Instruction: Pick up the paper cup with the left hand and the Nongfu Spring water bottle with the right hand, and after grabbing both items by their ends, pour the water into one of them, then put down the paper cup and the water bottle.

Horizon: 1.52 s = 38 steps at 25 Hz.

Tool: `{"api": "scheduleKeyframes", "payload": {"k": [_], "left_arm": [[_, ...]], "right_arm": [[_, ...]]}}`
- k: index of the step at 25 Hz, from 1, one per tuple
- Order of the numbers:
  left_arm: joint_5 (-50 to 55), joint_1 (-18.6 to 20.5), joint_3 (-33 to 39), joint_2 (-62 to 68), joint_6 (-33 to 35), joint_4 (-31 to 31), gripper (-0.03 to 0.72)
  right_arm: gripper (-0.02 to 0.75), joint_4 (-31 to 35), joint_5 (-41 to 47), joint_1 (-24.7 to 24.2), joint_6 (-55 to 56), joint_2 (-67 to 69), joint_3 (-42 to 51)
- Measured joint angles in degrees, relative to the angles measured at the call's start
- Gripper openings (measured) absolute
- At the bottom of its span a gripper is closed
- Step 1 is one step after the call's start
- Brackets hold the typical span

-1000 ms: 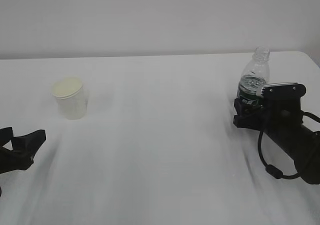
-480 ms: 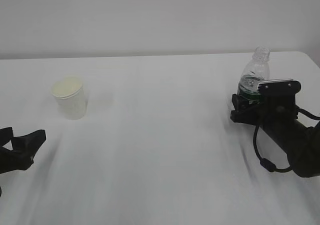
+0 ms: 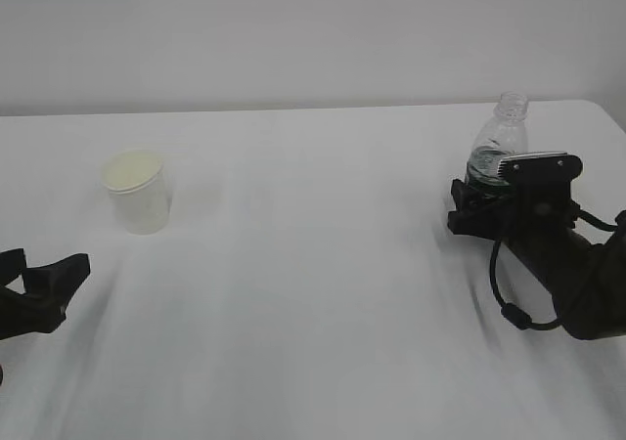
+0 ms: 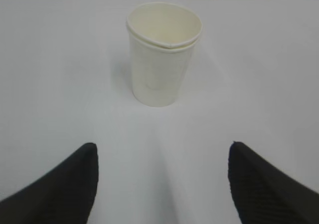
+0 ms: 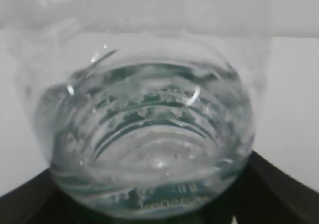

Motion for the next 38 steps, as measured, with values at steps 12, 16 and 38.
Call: {"api": "scheduleKeyframes", "payload": {"k": [12, 16, 38], "left_arm": [[0.0, 0.0, 0.0, 0.0, 0.7, 0.2, 0.587], [0.0, 0.0, 0.0, 0.0, 0.8, 0.2, 0.587], [0.0, 0.0, 0.0, 0.0, 0.9, 0.2, 0.587]], "right_arm": [[0.591, 0.1, 0.1, 0.0, -0.3, 0.9, -2.6], [0.588, 0.1, 0.1, 0.0, -0.3, 0.9, -2.6], [0.499, -2.1, 0.0, 0.0, -5.2, 0.9, -2.6]]}}
